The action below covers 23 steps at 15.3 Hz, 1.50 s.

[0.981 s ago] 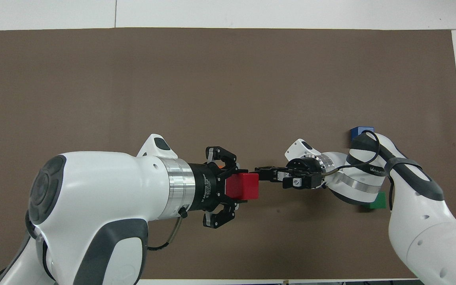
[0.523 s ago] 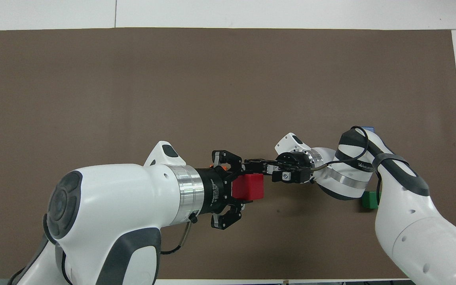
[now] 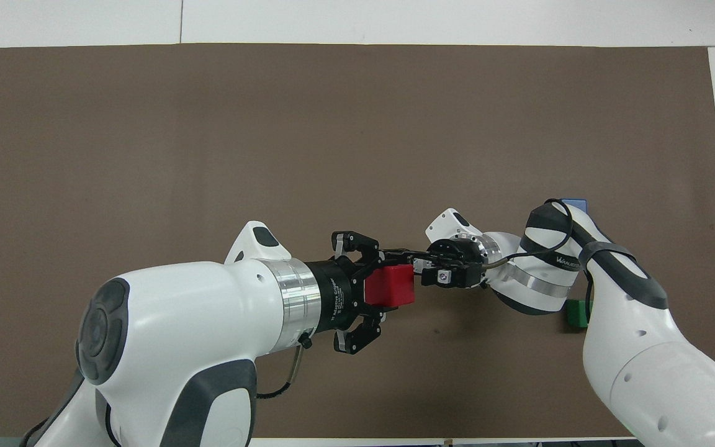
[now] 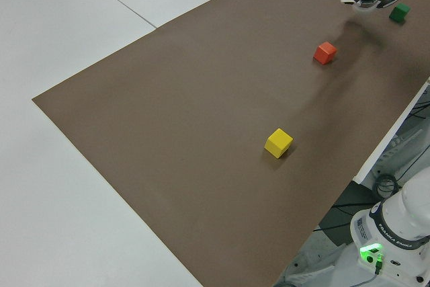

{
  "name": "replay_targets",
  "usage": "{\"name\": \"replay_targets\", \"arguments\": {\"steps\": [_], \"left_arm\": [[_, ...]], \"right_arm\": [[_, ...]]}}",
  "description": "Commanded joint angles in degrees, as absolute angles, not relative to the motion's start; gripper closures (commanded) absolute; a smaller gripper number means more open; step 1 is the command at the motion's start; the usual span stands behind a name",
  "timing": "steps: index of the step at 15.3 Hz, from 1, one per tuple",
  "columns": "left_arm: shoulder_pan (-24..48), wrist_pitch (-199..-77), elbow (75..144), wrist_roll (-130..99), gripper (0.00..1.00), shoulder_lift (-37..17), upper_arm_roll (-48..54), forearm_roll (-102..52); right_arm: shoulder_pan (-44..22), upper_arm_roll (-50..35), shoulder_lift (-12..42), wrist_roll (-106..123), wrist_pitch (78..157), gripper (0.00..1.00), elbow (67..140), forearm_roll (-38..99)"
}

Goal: Transfer red block to right arm and stack on blue block
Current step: 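Close the right gripper on the red cube held by the left gripper, then open the left gripper and pull it back from the red cube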

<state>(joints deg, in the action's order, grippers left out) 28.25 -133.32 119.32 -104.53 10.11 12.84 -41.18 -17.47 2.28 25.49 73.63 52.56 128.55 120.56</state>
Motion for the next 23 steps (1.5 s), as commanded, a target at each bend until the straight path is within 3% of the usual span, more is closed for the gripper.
{"name": "replay_targets", "arguments": {"steps": [1,2,3,4,8,9,10,13,23], "left_arm": [[29.27,-135.0,120.94,-105.38,1.0,11.25,12.3,-42.45],[29.27,-135.0,120.94,-105.29,1.0,11.25,12.3,-42.45],[29.27,-135.0,121.11,-105.29,1.0,11.25,12.3,-42.45],[29.27,-135.09,121.46,-105.29,1.0,11.34,12.3,-42.45],[29.27,-135.0,121.9,-104.33,1.0,11.43,12.3,-42.36],[29.27,-135.09,121.82,-104.33,0.57,11.34,12.22,-42.28],[29.18,-134.91,121.56,-104.59,0.01,11.34,12.22,-42.01],[28.04,-134.12,121.46,-104.24,0.0,11.6,11.95,-41.75],[10.21,-121.83,119.53,-89.23,0.0,12.22,11.86,-35.8]], "right_arm": [[-17.84,2.2,26.1,74.8,51.94,0.12,128.23,121.9],[-17.84,2.2,25.84,74.53,52.03,0.25,128.23,121.82],[-17.93,2.2,25.75,74.36,52.29,0.55,128.32,121.73],[-17.84,2.2,25.49,72.96,52.38,1.0,128.41,121.12],[-17.75,2.2,24.26,71.54,53.87,1.0,128.5,120.76],[-17.75,2.2,24.08,71.46,53.88,1.0,128.5,120.76],[-17.58,2.2,23.91,71.37,53.88,1.0,128.5,120.76],[-17.4,2.2,23.91,71.37,53.88,1.0,128.41,120.76],[-16.96,2.29,21.46,66.28,57.03,1.0,127.62,120.76]]}}
